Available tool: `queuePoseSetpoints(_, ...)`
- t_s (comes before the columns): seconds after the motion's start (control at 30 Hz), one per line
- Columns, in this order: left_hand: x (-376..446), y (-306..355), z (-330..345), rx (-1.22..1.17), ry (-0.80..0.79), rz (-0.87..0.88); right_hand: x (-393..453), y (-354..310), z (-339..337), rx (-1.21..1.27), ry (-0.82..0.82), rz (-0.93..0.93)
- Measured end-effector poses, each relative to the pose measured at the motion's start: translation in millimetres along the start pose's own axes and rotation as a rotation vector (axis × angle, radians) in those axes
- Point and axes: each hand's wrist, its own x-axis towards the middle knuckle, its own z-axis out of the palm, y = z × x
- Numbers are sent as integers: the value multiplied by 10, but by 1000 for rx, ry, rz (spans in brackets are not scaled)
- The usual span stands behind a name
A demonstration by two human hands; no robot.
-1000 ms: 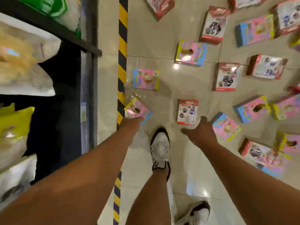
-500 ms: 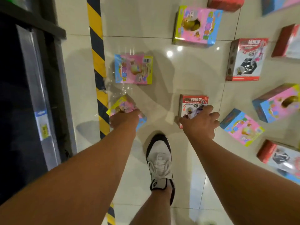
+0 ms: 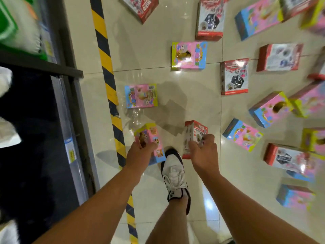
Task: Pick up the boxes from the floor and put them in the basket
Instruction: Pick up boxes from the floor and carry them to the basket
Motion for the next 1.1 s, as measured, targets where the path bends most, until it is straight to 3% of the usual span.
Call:
queuePoseSetpoints(0.27, -1821, 307, -313, 168, -138, 127, -1500, -128, -1345, 217, -348, 211)
queuePoseSetpoints(0.47, -2989, 296, -542, 325, -156, 181, -2374, 20, -2515, 388, -430, 269)
queuePoseSetpoints(0.77, -4631, -32, -465, 551, -79, 363, -3831, 1024, -3827, 627, -275, 338)
queuePoseSetpoints(0.9, -5388, -110, -285, 668, -98, 457, -4458, 1420, -4335, 700, -243, 338)
queuePoseSetpoints(1.1, -5845, -164, -268, 837, -195, 503, -5107, 1835, -4887, 731, -236, 280)
